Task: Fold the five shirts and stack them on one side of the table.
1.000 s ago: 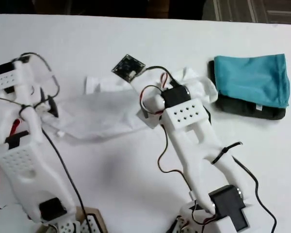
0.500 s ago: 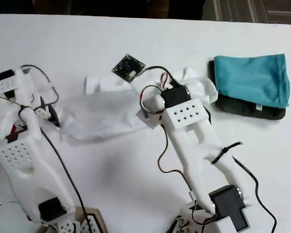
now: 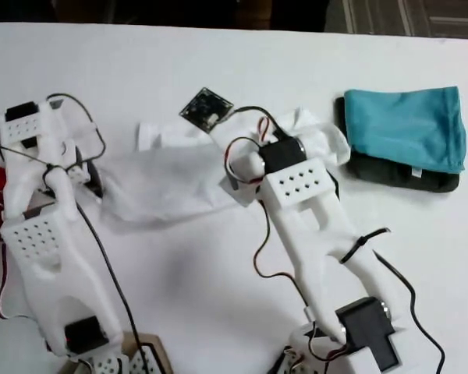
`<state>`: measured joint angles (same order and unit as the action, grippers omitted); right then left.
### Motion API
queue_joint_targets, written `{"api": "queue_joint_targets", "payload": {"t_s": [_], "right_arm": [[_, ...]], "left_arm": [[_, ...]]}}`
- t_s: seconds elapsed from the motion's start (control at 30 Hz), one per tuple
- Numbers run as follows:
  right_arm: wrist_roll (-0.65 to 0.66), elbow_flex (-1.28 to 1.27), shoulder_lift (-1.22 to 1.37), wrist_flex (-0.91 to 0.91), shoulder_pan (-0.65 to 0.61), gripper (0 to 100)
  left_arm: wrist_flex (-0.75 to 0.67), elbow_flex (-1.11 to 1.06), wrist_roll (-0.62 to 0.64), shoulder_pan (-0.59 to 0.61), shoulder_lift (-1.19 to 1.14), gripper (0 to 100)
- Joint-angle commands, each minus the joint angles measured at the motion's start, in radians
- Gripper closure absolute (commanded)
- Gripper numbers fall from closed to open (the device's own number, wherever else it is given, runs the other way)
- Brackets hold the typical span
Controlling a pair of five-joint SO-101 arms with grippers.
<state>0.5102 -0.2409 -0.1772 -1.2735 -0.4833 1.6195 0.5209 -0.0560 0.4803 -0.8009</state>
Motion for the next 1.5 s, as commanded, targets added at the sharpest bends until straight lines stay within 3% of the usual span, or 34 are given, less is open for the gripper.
{"api": "queue_joint_targets", "payload": {"t_s": [0.0,0.13,0.27,0.4,0.53,0.6,0.73,1.1,1.27,1.47], "right_arm": [[-0.008,0.003,-0.050,-0.002,0.002,55.5],[-0.008,0.003,-0.050,-0.004,0.002,55.5],[-0.008,0.003,-0.051,-0.042,0.002,55.5],[-0.008,0.003,-0.050,-0.073,0.004,55.5],[-0.009,-0.029,-0.053,-0.059,0.004,55.5],[-0.014,-0.066,-0.054,-0.027,0.002,55.5],[-0.081,-0.163,-0.048,0.082,-0.005,55.5],[-0.094,-0.230,0.157,0.348,-0.228,55.3],[-0.094,-0.080,0.386,0.437,-0.220,55.3],[-0.094,0.262,0.671,0.325,-0.176,55.2]], "left_arm": [[-0.026,0.030,-0.009,-0.057,0.003,76],[-0.025,0.030,-0.009,-0.091,0.003,79],[-0.025,0.030,-0.009,-0.106,0.003,98],[-0.020,0.036,-0.009,-0.101,0.009,98],[0.084,0.097,-0.011,-0.100,0.018,97],[0.158,0.173,-0.011,-0.098,0.017,97],[0.169,0.249,-0.026,-0.049,0.068,97],[0.170,0.246,-0.031,0.060,0.310,97],[0.170,0.236,-0.031,0.064,0.324,97],[0.169,0.148,-0.031,0.064,0.327,97]]}}
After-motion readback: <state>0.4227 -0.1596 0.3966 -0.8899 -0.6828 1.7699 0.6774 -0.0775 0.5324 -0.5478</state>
